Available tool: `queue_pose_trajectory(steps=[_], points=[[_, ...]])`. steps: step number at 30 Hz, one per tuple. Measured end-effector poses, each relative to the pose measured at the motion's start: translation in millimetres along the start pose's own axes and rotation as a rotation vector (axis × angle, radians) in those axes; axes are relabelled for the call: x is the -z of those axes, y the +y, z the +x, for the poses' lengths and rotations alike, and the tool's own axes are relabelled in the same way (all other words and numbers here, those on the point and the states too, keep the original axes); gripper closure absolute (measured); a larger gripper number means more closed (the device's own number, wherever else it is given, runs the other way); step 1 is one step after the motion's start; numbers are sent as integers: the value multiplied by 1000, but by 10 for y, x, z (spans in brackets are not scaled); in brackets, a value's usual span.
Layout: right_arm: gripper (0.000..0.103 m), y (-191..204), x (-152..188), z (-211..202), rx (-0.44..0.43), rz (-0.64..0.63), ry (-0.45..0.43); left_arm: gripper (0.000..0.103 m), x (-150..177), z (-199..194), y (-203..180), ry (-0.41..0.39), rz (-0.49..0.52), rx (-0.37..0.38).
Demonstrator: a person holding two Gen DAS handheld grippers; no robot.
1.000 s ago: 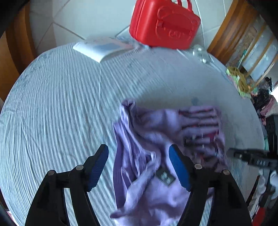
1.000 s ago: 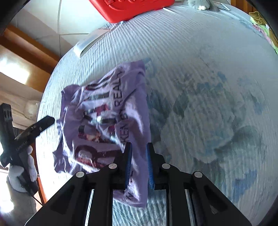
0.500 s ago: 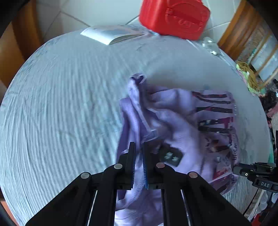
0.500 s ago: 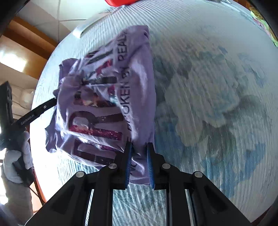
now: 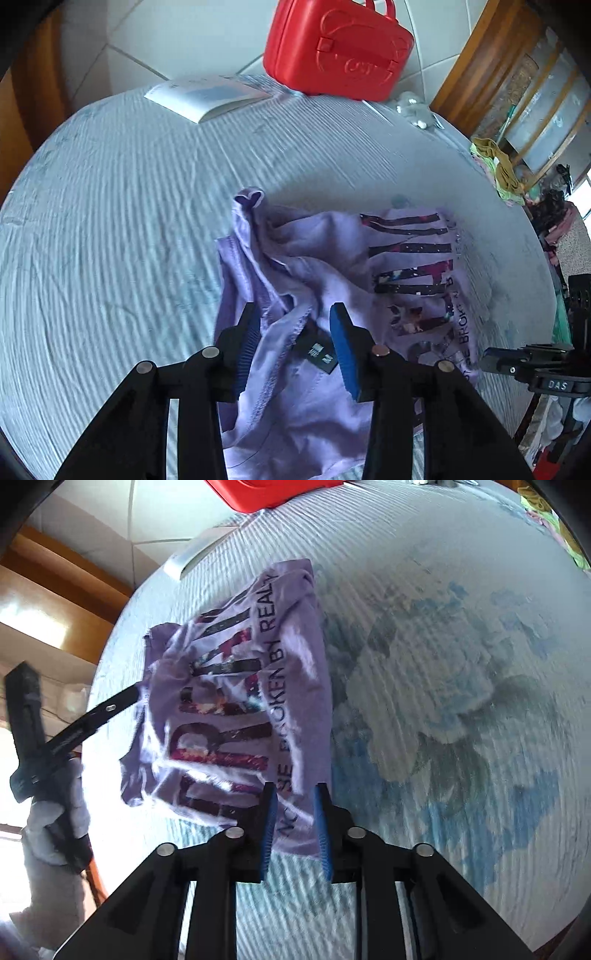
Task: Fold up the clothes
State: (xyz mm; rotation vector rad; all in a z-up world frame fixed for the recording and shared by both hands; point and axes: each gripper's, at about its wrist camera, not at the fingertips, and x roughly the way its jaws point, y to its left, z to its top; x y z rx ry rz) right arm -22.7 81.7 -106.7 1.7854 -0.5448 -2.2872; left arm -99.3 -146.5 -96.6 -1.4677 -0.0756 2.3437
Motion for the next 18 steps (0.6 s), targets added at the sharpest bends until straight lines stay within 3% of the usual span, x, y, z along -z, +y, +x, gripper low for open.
queue_pose_trajectory(steps=[2,3,4,8,13,14,15,16,18], points=[[77,31,53,21,-13,-12,12,66,-19,112,-15,23,5,-7],[77,55,76,66,-7,-26,24,94,-2,170,-10,41,5,-26],[77,82,87,128,6,-34,37,100,36,193,13,52,-3,-51],[77,39,123,240,16,-17,57,100,146,72,240,34,-63,-130],[77,19,101,241,9,-25,66,96,211,92,283,51,-48,-117],[77,14,97,221,7,-22,68,92,203,46,266,40,-47,-104],[77,10,93,201,4,-19,70,76,195,-23,255,24,-44,-99],[77,10,74,154,-4,-19,60,49,186,-99,247,6,-42,-97],[76,14,24,47,-16,-24,28,32,174,-186,229,-12,-27,-86]])
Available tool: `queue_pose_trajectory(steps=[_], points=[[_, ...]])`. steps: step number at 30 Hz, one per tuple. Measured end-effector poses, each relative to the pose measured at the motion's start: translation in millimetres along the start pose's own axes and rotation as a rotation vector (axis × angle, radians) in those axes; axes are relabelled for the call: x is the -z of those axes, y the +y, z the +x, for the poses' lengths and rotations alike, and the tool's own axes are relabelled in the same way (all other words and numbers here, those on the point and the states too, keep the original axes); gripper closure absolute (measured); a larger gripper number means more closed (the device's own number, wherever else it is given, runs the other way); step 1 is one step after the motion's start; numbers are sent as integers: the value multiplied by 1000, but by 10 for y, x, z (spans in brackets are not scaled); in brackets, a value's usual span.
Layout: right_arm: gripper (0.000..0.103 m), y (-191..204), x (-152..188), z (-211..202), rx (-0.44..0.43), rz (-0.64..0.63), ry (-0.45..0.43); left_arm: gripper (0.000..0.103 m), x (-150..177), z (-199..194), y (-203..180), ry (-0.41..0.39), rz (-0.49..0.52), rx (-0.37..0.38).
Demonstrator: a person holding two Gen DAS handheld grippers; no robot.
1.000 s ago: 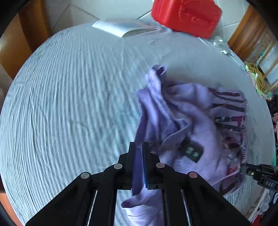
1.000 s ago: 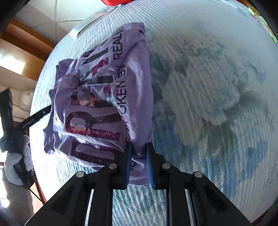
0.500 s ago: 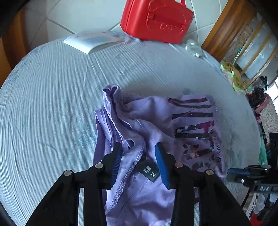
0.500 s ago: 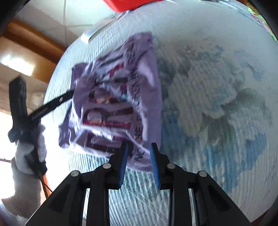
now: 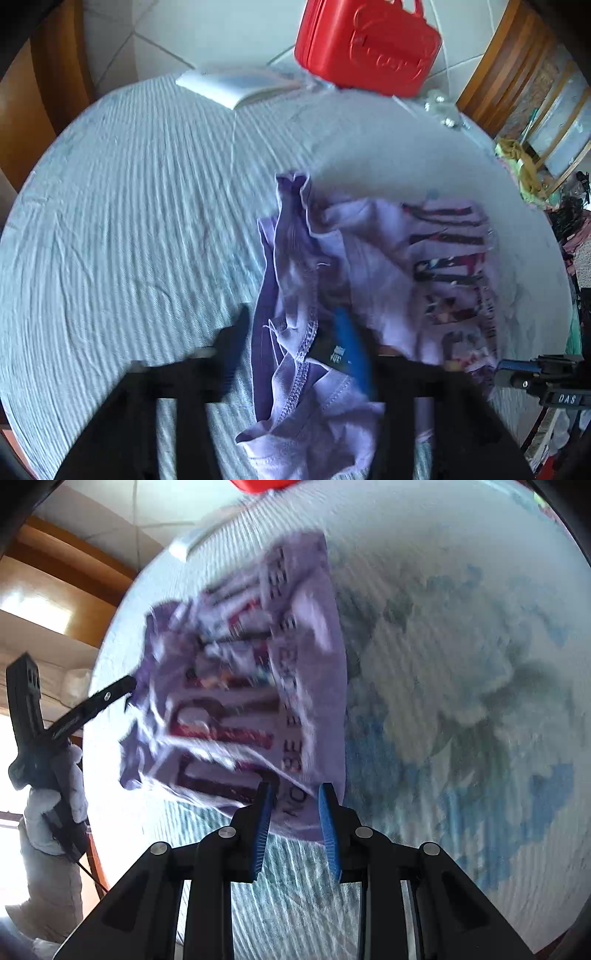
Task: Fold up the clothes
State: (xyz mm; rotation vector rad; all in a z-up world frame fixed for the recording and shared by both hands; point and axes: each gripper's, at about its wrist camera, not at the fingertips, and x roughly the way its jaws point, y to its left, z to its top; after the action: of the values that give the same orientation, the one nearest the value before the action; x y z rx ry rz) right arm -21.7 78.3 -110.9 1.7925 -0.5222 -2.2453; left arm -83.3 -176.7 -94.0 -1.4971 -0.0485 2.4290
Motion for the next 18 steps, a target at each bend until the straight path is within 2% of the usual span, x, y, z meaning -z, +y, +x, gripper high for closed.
queue_pose_trajectory(steps=[1,3,8,14,18], points=[[75,-8,-34,-47,-1,0,-19,32,-6,-40,-6,-8,8,6],[59,-37,-101,-121,1,6,-52,32,-18,-120,-17,-24,23,19],[58,-129,-223,-153,11,31,-78,32,-47,-10,-104,-1,46,16],[58,-123,-307,-75,19,7,-65,32,-54,187,-125,38,55,4],[58,-154,-404,-23,21,0,-63,26,-21,308,-136,66,87,-26]])
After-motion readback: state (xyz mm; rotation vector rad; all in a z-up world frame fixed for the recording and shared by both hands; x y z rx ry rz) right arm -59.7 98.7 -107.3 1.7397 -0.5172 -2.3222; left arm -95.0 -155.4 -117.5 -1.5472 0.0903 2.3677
